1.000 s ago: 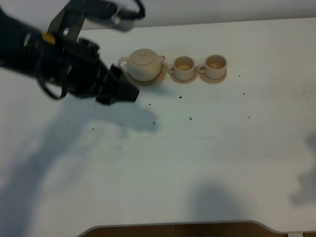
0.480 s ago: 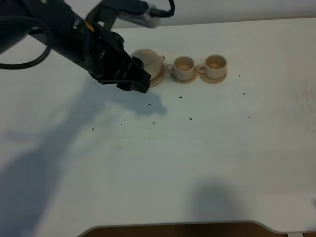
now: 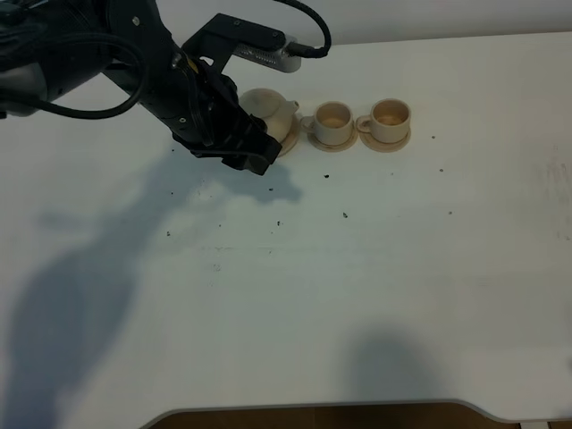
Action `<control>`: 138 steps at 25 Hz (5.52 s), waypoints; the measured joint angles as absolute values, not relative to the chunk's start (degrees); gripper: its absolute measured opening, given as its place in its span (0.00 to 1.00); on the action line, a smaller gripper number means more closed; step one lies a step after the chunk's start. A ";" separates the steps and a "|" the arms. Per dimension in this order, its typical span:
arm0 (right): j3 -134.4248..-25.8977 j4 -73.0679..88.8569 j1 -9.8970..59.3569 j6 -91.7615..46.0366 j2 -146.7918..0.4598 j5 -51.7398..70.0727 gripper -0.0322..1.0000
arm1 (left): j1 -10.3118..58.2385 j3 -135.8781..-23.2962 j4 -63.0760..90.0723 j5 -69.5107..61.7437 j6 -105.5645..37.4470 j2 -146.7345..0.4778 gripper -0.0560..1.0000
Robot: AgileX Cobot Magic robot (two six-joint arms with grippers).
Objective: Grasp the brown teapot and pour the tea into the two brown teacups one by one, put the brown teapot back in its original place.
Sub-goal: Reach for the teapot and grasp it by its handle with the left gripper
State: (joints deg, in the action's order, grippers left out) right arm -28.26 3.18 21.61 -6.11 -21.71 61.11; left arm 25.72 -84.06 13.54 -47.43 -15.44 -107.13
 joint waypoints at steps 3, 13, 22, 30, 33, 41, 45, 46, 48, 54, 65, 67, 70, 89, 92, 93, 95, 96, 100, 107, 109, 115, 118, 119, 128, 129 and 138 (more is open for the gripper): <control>-28.26 3.29 16.48 -6.18 -19.32 61.05 0.38 | 25.72 -84.80 12.84 -47.13 -15.38 -107.72 0.53; -28.26 3.48 1.12 -6.24 -10.14 61.04 0.38 | 25.72 -86.21 9.25 -45.93 -15.24 -107.89 0.53; -28.26 3.76 0.11 -6.24 0.15 61.11 0.38 | 25.72 -86.21 9.13 -44.67 -15.18 -108.07 0.53; -28.26 4.57 0.11 -6.24 0.38 61.10 0.38 | 25.72 -95.60 7.28 -52.00 -14.76 -112.13 0.53; -28.26 4.99 0.11 -6.24 0.38 61.10 0.38 | 25.72 -104.12 4.50 -59.56 -13.81 -115.99 0.53; -28.26 4.99 0.11 -6.24 0.38 61.10 0.38 | 25.72 -117.44 -2.84 -68.28 -20.53 -124.23 0.53; -28.26 4.99 0.11 -6.24 0.38 61.10 0.38 | 25.72 -117.51 -3.22 -68.28 -28.64 -125.73 0.53; -28.26 4.99 0.11 -6.24 0.38 61.10 0.38 | 25.72 -117.51 -3.62 -68.28 -29.94 -126.02 0.53; -28.26 4.99 0.11 -6.24 0.38 61.10 0.38 | 25.72 -117.51 -4.22 -68.28 -32.88 -126.18 0.53; -28.26 4.99 0.11 -6.24 0.38 61.10 0.38 | 24.43 -117.51 -4.21 -68.28 -40.93 -126.88 0.53; -28.26 5.11 0.11 -6.24 0.38 61.10 0.38 | 17.12 -117.51 -1.92 -60.63 -51.20 -129.83 0.48; -28.26 5.14 0.11 -6.24 0.38 61.10 0.38 | 17.12 -117.51 0.00 -56.28 -53.39 -130.55 0.48; -28.26 5.14 0.11 -6.24 0.38 61.10 0.38 | 17.17 -117.55 3.90 -52.69 -56.45 -132.30 0.48; -28.26 5.17 0.11 -6.24 0.38 61.10 0.38 | 17.17 -117.57 4.01 -53.52 -57.41 -136.50 0.48; -28.26 5.17 0.11 -6.24 0.38 61.10 0.38 | 17.17 -117.62 3.95 -55.35 -57.19 -136.50 0.48; -28.26 5.17 0.11 -6.24 0.38 61.10 0.38 | 17.17 -117.63 3.95 -55.97 -57.01 -136.50 0.48; -28.26 5.17 0.11 -6.24 0.38 61.10 0.38 | 17.12 -117.70 3.90 -57.76 -56.60 -136.44 0.48; -28.26 5.17 0.11 -6.24 0.38 61.10 0.38 | 17.12 -117.70 3.96 -58.59 -56.43 -136.44 0.48; -28.26 5.17 0.11 -6.24 0.38 61.10 0.38 | 17.18 -117.70 4.11 -60.94 -55.95 -136.57 0.48; -28.26 5.17 0.11 -6.24 0.38 61.10 0.38 | 17.18 -117.70 4.01 -60.83 -51.50 -136.57 0.46; -28.26 5.17 0.11 -6.24 0.38 61.10 0.38 | 17.18 -117.70 3.86 -60.45 -48.76 -136.57 0.46; -28.26 5.17 0.11 -6.24 0.38 61.10 0.38 | 17.18 -117.70 1.78 -60.35 -39.42 -136.57 0.45; -28.26 5.17 0.11 -6.24 0.38 61.10 0.38 | 17.23 -119.17 1.78 -63.51 -35.06 -136.57 0.45; -28.26 5.17 0.11 -6.24 0.38 61.10 0.38 | 17.28 -120.22 1.63 -65.09 -33.65 -136.57 0.45; -28.26 5.17 0.11 -6.24 0.38 61.10 0.38 | 18.88 -128.02 -0.66 -68.26 -25.26 -137.08 0.45; -28.26 5.17 0.11 -6.24 0.38 61.10 0.38 | 18.88 -128.43 -0.77 -68.26 -24.88 -137.62 0.45; -28.26 5.17 0.11 -6.24 0.38 61.10 0.38 | 19.64 -130.18 -0.68 -68.26 -24.59 -141.73 0.45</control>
